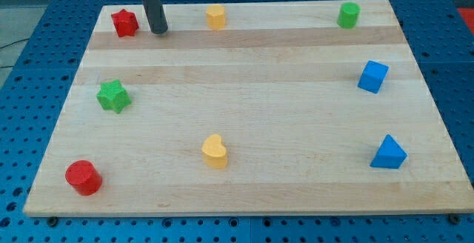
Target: Place the blue blocks at the center of the board
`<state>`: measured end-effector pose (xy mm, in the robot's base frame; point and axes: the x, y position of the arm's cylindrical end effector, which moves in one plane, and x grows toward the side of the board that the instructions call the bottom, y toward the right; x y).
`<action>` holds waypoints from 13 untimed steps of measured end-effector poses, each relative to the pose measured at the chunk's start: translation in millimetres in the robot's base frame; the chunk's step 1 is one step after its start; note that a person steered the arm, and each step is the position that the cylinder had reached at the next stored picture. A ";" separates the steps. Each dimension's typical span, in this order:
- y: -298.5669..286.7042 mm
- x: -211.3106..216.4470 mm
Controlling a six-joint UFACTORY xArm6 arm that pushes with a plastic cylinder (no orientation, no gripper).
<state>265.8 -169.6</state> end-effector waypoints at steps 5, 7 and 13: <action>365.2 82.3; 423.7 139.3; 449.2 266.7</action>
<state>532.5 279.5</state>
